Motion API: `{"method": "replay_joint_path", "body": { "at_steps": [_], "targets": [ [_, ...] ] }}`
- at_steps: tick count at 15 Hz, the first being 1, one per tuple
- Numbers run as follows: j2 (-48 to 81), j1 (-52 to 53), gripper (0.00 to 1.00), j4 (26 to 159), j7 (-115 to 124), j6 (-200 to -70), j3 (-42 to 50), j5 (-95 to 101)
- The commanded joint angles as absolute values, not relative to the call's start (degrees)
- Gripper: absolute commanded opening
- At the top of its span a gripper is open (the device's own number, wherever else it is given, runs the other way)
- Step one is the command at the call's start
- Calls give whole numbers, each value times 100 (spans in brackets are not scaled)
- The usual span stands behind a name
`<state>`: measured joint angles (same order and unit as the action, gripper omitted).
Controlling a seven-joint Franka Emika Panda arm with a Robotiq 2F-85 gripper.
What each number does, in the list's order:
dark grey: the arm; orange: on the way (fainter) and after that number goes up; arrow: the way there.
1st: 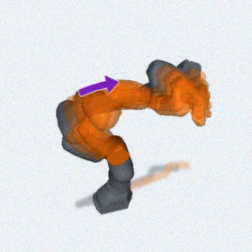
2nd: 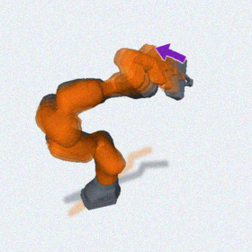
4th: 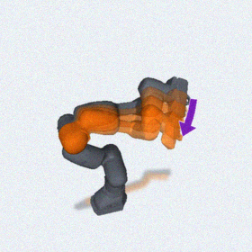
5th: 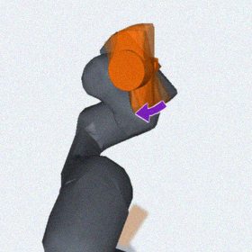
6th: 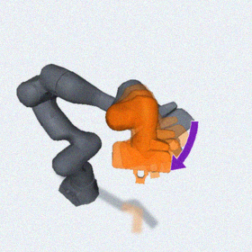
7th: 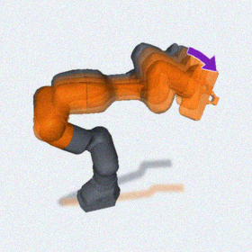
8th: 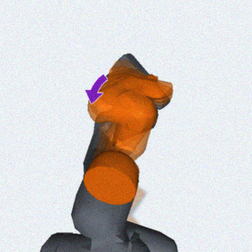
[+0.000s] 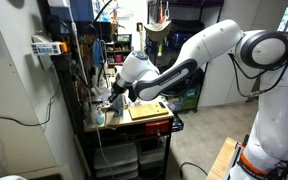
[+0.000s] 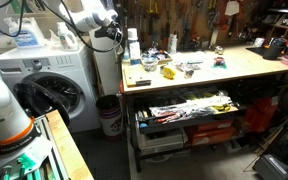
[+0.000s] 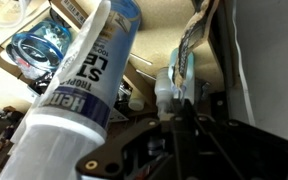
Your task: Pick up the hanging object with a net on it and put it on the table
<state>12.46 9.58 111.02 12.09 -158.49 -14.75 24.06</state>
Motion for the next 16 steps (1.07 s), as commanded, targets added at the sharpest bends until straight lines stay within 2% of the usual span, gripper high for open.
{"method": "replay_joint_path", "body": {
  "at_steps": [1,9,16],
  "targets": [
    [1074,945,1,11263,1262,-15869,-1438,2449],
    [754,1204,1,11623,802,-15691,-1261,1630],
    [143,1062,1,12212,-341,-15243,-1431,-120]
  ]
}}
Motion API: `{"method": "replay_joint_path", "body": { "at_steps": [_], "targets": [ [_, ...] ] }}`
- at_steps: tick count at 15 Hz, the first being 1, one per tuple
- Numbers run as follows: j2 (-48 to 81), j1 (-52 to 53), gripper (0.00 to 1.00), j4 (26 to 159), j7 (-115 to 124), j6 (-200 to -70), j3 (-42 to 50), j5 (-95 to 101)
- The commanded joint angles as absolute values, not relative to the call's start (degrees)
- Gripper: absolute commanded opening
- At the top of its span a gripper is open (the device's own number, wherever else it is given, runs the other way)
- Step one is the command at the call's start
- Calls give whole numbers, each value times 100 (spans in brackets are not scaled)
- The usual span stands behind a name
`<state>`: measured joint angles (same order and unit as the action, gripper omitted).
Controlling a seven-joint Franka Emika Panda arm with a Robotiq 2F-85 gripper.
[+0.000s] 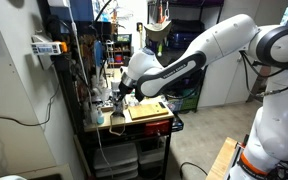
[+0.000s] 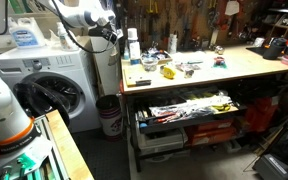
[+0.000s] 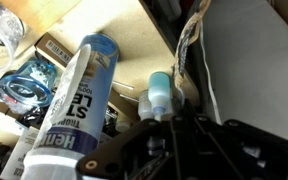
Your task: Pick up the hanging object with a net on it and put it on the table
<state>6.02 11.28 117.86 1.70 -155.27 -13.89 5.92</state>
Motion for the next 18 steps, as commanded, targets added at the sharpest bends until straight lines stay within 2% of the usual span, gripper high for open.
{"method": "replay_joint_path", "body": {
  "at_steps": [1,6,11,13,17,18],
  "targets": [
    [50,1055,1,12278,-551,-15164,-1417,-403],
    [-326,1089,1,12513,-997,-14659,-1261,-1106],
    [-532,962,1,12442,-847,-13312,-916,-1712],
    [-389,1014,4,12330,-808,-13492,-940,-1522],
    [-435,955,4,12331,-817,-13331,-850,-1648],
    [-407,946,1,12244,-956,-13020,-814,-1754]
  ]
}}
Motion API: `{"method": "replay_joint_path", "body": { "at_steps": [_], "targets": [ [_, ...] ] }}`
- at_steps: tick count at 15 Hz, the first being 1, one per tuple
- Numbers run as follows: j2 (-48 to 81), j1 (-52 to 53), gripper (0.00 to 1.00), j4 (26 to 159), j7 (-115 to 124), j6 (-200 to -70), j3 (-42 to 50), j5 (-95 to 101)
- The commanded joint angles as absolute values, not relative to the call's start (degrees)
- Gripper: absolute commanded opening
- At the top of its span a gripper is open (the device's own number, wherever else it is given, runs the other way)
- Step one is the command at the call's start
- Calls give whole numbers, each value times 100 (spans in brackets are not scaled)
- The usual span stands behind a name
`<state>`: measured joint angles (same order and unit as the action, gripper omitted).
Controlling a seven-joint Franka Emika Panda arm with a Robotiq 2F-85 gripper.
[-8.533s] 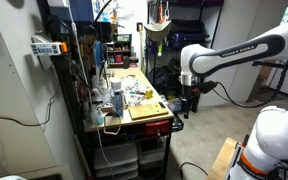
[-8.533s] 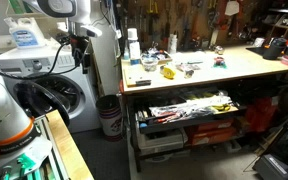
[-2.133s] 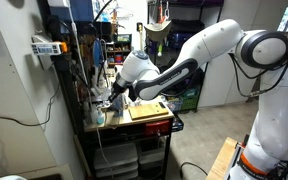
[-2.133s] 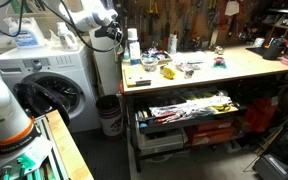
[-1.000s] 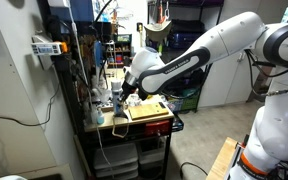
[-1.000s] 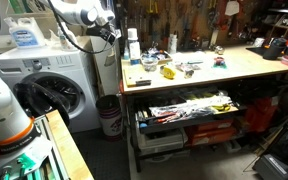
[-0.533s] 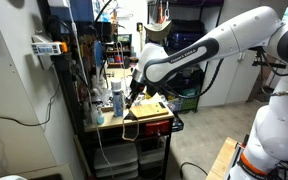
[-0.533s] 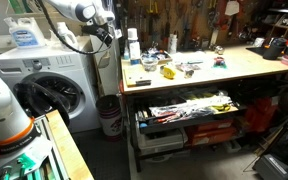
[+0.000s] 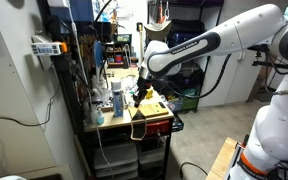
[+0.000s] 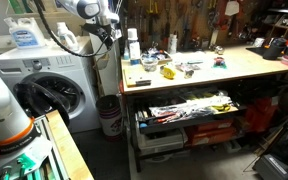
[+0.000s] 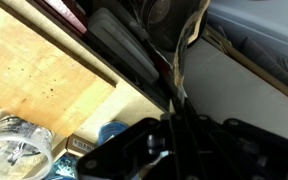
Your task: Pick up the hanging object with a net on it and put it on the table
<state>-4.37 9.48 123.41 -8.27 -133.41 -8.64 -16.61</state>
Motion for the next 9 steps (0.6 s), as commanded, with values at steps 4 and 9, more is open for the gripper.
{"method": "replay_joint_path", "body": {
  "at_steps": [4,9],
  "targets": [
    [19,621,1,11537,-1075,-11871,-400,-2524],
    [804,86,1,10569,-560,-10494,17,-2687]
  ]
}}
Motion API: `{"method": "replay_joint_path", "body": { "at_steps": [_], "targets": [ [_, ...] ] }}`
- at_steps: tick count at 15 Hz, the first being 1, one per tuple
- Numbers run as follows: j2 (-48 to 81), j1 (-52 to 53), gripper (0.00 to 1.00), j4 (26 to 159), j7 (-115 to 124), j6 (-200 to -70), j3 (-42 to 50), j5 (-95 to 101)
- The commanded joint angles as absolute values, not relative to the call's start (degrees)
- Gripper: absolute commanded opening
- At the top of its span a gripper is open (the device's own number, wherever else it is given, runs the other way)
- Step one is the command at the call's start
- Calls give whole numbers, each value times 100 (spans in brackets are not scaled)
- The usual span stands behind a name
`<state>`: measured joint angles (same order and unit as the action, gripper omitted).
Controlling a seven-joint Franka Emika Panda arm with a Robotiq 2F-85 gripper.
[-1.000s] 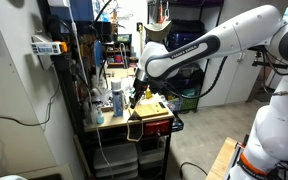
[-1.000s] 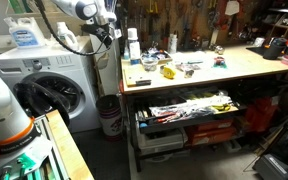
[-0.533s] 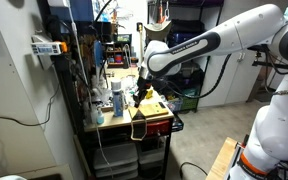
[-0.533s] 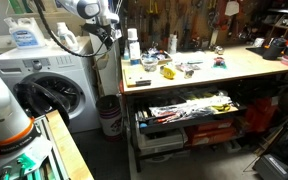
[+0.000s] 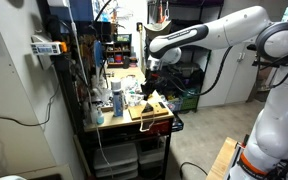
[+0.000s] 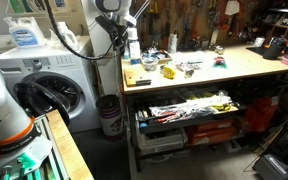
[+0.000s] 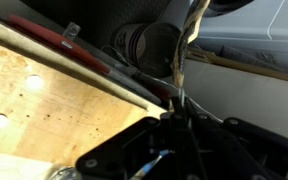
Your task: Pick up the hanging object with a net on it and put it on the table
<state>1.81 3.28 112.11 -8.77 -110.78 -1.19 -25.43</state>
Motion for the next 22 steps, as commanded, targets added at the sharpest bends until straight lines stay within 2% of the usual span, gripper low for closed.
{"method": "replay_joint_path", "body": {
  "at_steps": [1,10,22],
  "targets": [
    [1013,6,1,10386,-436,-10336,56,-2727],
    [2890,-617,1,8654,301,-8568,49,-3858],
    [4458,-831,1,7007,895,-7982,10,-3866]
  ]
}}
